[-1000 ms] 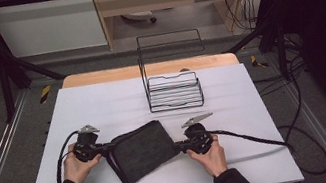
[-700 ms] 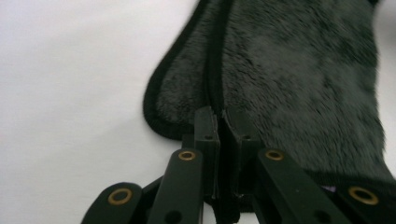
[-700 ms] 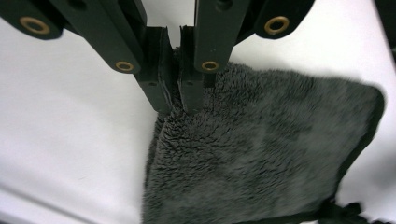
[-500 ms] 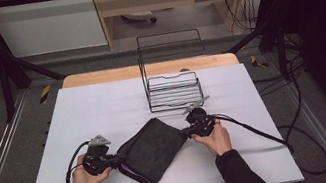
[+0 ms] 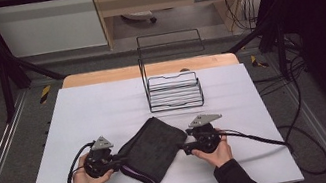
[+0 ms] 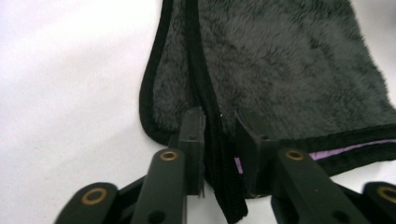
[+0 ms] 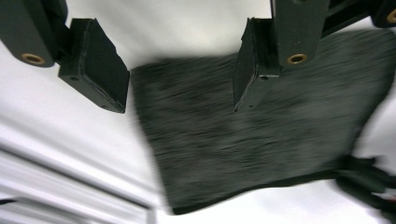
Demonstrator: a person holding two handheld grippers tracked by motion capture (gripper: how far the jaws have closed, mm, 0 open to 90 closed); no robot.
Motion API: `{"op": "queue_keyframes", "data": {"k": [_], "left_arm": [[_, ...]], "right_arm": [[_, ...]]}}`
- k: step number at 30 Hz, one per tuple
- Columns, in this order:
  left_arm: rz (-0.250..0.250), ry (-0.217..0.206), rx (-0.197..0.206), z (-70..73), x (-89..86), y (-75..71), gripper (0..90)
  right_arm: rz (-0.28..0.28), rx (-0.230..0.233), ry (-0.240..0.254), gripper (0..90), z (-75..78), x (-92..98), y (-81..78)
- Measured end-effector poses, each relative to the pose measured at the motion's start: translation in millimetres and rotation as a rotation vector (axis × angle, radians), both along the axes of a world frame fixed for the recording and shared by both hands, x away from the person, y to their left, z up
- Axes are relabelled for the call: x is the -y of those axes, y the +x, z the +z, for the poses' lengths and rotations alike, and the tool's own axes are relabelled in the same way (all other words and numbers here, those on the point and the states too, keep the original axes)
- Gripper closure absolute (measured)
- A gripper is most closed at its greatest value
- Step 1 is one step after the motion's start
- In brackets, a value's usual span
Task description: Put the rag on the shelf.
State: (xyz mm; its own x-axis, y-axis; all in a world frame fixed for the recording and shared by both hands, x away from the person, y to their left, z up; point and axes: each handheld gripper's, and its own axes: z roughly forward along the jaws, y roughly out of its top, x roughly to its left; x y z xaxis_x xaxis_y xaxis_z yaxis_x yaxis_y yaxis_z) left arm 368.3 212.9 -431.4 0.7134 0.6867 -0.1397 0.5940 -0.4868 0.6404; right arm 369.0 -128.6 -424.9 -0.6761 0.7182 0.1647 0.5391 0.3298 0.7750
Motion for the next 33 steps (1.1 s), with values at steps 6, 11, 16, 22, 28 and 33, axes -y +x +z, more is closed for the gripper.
{"op": "queue_keyframes", "data": {"k": [6, 11, 16, 22, 28, 33], "left_arm": [[0.002, 0.014, -0.004, -5.2, 1.2, -1.3, 71.6], [0.003, -0.012, -0.048, -6.7, 0.6, 0.8, 78.6], [-0.004, 0.011, -0.042, -4.9, 3.7, 0.4, 81.6], [0.004, -0.001, -0.047, -5.2, 3.2, 0.8, 82.4], [0.011, -0.022, -0.053, -1.0, 3.2, -1.8, 83.0], [-0.019, -0.071, -0.064, 4.5, 9.7, -9.6, 83.0]], "right_arm": [[0.025, -0.062, 0.049, 33.4, -14.5, -13.4, -18.6], [0.028, -0.1, 0.032, 37.0, -23.4, -33.9, -26.8], [-0.029, -0.086, 0.018, 40.6, -30.8, -46.3, -30.7], [-0.095, -0.104, 0.017, 67.2, -31.7, -46.6, -30.6], [-0.071, -0.163, 0.039, 83.7, -28.0, -43.2, -24.4], [-0.034, -0.157, 0.0, 85.4, -13.1, -29.8, -17.4]]}}
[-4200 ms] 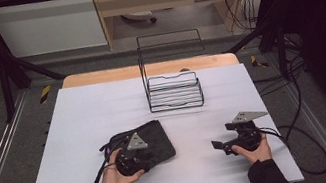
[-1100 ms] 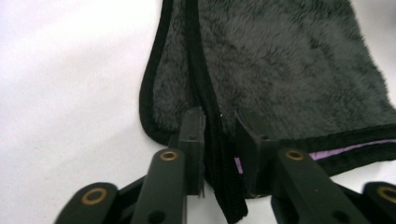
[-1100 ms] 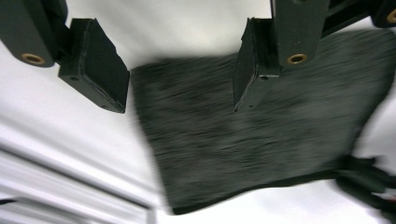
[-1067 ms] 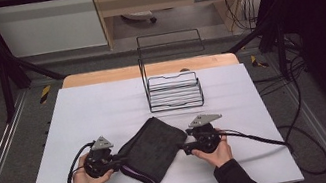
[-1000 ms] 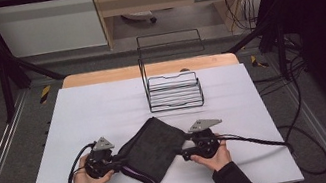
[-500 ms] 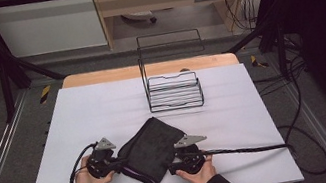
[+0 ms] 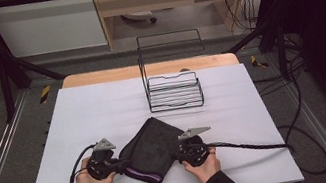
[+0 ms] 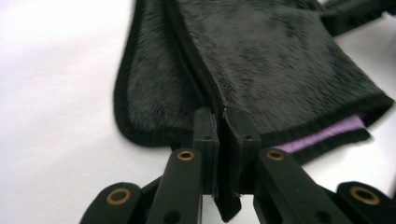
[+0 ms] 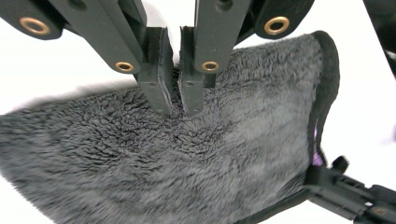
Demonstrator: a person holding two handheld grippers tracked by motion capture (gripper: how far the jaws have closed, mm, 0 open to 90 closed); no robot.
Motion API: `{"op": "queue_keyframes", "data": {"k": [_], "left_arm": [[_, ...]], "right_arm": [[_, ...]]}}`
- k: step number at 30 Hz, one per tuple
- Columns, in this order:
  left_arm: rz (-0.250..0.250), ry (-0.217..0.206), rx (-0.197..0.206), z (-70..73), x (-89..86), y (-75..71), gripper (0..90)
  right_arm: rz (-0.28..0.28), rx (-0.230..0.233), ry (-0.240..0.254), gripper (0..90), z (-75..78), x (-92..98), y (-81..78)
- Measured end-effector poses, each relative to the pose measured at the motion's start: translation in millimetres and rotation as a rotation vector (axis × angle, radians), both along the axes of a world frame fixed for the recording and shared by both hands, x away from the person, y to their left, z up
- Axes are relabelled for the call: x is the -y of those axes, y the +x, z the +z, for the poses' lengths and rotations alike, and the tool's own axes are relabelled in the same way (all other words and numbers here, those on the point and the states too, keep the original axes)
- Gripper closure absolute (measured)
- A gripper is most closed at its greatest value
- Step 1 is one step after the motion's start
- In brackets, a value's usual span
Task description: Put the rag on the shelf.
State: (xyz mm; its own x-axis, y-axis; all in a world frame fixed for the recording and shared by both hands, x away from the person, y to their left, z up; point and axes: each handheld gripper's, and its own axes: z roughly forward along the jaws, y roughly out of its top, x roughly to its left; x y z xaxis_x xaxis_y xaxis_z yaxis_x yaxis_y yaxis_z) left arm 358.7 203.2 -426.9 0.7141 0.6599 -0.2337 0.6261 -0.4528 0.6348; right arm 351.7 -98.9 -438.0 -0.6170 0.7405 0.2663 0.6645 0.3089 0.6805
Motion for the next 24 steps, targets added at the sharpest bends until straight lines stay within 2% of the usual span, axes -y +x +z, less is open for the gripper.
{"op": "queue_keyframes", "data": {"k": [3, 4, 5, 9, 12, 14, 15, 16, 17, 18, 19, 21, 22, 23, 24], "left_arm": [[-0.014, -0.027, 0.002, 1.0, 9.3, -5.0, 82.7], [-0.017, -0.045, -0.002, 1.1, 12.5, -6.1, 81.8], [-0.02, -0.056, -0.006, 0.9, 15.3, -7.1, 81.4], [-0.044, -0.027, 0.003, -3.1, 29.1, -12.0, 80.7], [-0.047, -0.021, 0.004, -4.2, 32.6, -11.6, 80.3], [-0.044, -0.018, 0.021, -1.7, 31.2, -10.6, 78.9], [-0.038, -0.005, 0.044, 1.0, 28.8, -9.3, 73.0], [-0.015, 0.0, 0.072, 2.8, 27.4, -8.6, 68.0], [0.01, 0.017, 0.105, 4.9, 24.8, -6.6, 62.2], [0.028, 0.026, 0.121, 5.9, 22.2, -3.5, 56.0], [0.044, 0.033, 0.123, 5.5, 19.7, 0.1, 56.0], [0.066, 0.044, 0.105, -0.1, 17.6, 6.9, 47.8], [0.07, 0.051, 0.092, -2.7, 18.2, 8.3, 45.7], [0.072, 0.073, 0.088, -7.0, 19.3, 9.9, 45.1], [0.073, 0.088, 0.086, -9.8, 20.7, 10.7, 45.1]], "right_arm": [[0.006, 0.003, -0.013, 85.5, 5.6, 6.8, 2.5], [0.024, 0.008, -0.058, 85.4, 9.1, 13.1, 5.9], [0.035, 0.006, -0.073, 85.4, 9.8, 15.1, 7.7], [0.103, 0.01, -0.106, 85.2, 9.6, 24.3, 16.4], [0.112, 0.023, -0.121, 85.0, 8.9, 25.0, 18.0], [0.115, 0.028, -0.132, 83.8, 5.4, 23.4, 18.5], [0.112, 0.036, -0.136, 79.1, 2.7, 22.5, 16.6], [0.106, 0.039, -0.128, 74.1, 3.3, 22.8, 15.1], [0.097, 0.053, -0.116, 65.5, 4.4, 23.7, 12.9], [0.085, 0.074, -0.095, 62.0, 5.8, 24.7, 9.7], [0.085, 0.074, -0.095, 62.0, 5.8, 24.7, 9.7], [0.079, 0.078, -0.047, 52.0, 8.8, 26.7, 1.3], [0.075, 0.075, -0.029, 50.4, 8.6, 26.7, -3.2], [0.07, 0.057, -0.017, 44.0, 6.1, 25.5, -10.4], [0.07, 0.057, -0.017, 44.0, 6.1, 25.5, -10.4]]}}
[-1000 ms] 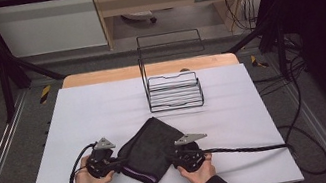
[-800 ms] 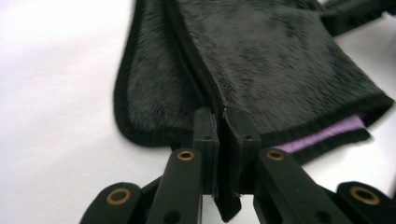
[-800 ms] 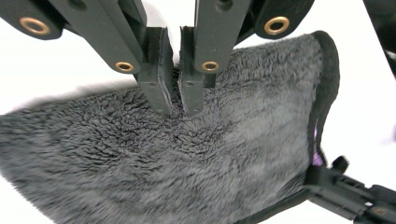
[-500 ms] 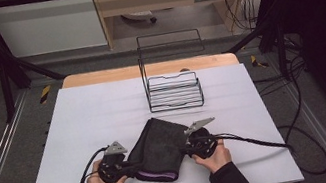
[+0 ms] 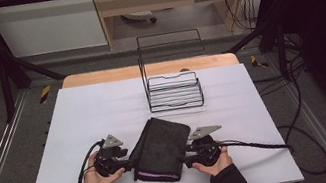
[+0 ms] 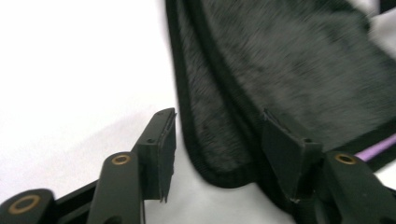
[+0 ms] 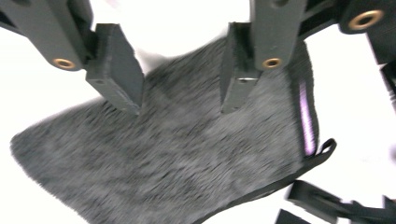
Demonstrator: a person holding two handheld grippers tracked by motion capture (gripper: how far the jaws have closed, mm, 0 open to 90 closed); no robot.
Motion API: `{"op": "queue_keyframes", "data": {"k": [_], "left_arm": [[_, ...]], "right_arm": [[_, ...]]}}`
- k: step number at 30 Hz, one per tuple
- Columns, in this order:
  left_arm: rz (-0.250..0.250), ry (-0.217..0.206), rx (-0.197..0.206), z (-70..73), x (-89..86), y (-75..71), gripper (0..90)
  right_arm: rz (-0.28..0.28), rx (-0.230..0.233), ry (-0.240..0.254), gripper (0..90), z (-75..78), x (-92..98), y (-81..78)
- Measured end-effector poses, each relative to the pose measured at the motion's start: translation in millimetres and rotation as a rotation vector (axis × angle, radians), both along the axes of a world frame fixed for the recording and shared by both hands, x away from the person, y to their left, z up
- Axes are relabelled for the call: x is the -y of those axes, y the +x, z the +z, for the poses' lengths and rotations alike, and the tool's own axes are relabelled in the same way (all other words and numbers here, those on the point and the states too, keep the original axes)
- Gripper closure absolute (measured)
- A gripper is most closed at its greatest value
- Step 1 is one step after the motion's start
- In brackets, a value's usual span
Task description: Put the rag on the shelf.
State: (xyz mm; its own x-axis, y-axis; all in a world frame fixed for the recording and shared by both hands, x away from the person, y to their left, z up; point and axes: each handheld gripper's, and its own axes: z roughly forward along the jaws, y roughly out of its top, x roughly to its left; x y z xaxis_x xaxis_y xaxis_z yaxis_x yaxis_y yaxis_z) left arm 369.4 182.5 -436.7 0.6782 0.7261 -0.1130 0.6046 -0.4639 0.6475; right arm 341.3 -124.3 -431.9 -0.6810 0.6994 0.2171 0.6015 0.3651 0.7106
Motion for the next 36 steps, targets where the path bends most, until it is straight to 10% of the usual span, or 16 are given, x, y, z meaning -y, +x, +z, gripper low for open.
{"op": "queue_keyframes", "data": {"k": [8, 11, 13, 21, 28, 36], "left_arm": [[-0.027, -0.019, -0.038, -5.6, 1.9, 4.2, 51.0], [-0.054, -0.062, -0.095, -5.2, 3.2, 3.3, 77.7], [-0.058, -0.047, -0.091, -4.1, 6.1, 1.4, 78.2], [-0.058, -0.039, -0.112, 0.0, 7.8, -5.6, 85.9], [-0.136, -0.106, -0.169, -1.0, 15.1, -23.1, 86.4], [-0.148, -0.078, -0.111, 1.7, 19.3, -29.7, 83.1]], "right_arm": [[-0.046, -0.04, 0.008, 38.5, -14.7, -8.8, -7.3], [-0.054, -0.057, 0.014, 45.1, -20.0, -11.8, -10.7], [-0.059, -0.054, 0.019, 46.9, -20.4, -12.4, -11.8], [-0.03, -0.131, 0.057, 85.5, -17.3, -11.3, -7.0], [0.031, -0.116, -0.025, 86.6, 7.0, 8.6, 0.3], [0.078, -0.096, -0.052, 73.7, -3.8, 16.7, 1.4]]}}
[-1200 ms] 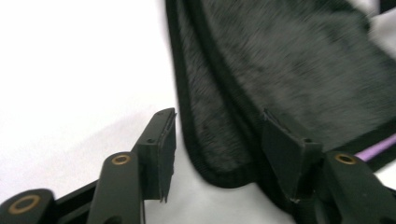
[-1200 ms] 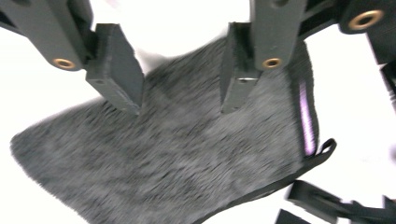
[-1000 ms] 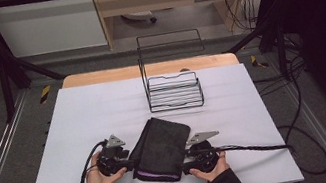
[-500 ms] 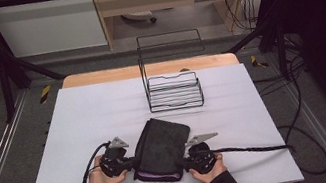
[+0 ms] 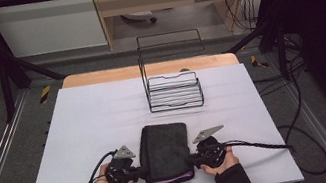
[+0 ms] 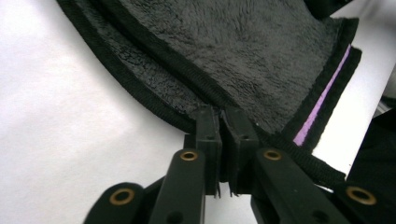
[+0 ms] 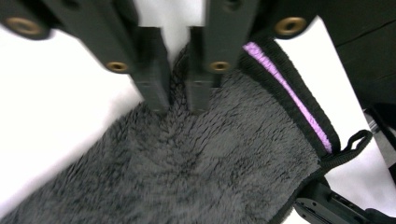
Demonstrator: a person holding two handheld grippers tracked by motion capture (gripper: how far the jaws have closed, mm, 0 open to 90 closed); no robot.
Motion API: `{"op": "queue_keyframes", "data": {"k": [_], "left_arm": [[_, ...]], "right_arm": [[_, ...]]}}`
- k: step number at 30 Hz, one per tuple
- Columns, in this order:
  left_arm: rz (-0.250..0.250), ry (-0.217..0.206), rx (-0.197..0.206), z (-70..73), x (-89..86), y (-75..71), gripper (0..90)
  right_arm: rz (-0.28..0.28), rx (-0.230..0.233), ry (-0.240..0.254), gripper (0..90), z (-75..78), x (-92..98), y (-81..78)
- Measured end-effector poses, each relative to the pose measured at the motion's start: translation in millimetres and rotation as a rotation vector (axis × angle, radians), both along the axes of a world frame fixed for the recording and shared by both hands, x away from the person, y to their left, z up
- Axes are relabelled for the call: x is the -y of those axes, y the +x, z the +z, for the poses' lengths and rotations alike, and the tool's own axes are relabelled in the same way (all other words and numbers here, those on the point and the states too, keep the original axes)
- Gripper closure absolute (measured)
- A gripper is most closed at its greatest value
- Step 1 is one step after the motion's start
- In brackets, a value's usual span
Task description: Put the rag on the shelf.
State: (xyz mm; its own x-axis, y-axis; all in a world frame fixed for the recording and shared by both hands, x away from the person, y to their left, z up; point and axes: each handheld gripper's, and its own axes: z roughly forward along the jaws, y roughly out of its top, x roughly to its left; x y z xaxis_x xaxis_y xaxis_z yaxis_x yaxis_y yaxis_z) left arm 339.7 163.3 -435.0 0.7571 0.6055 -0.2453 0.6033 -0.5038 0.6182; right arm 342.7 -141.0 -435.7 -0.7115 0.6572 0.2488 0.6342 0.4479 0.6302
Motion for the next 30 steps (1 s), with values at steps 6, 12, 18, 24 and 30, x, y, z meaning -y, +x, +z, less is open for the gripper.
{"op": "queue_keyframes", "data": {"k": [6, 12, 18, 24, 30], "left_arm": [[0.061, -0.012, 0.098, 15.4, -18.9, 8.5, 55.5], [0.09, -0.016, 0.115, 21.1, -31.5, 31.6, 39.0], [0.094, 0.002, 0.122, 22.6, -24.3, 49.4, 18.5], [0.134, 0.002, 0.17, 31.8, -9.1, 69.5, 16.6], [0.184, 0.01, 0.196, 33.2, 5.8, 94.4, 21.1]], "right_arm": [[-0.051, 0.156, 0.103, 38.2, 11.9, 16.2, 5.6], [-0.09, 0.187, 0.133, 21.0, 10.9, 27.7, 19.6], [-0.098, 0.185, 0.106, 11.2, 11.1, 30.0, 31.1], [-0.107, 0.183, 0.111, 8.7, 10.0, 31.2, 36.1], [-0.122, 0.175, 0.106, 7.0, 3.8, 33.7, 37.2]]}}
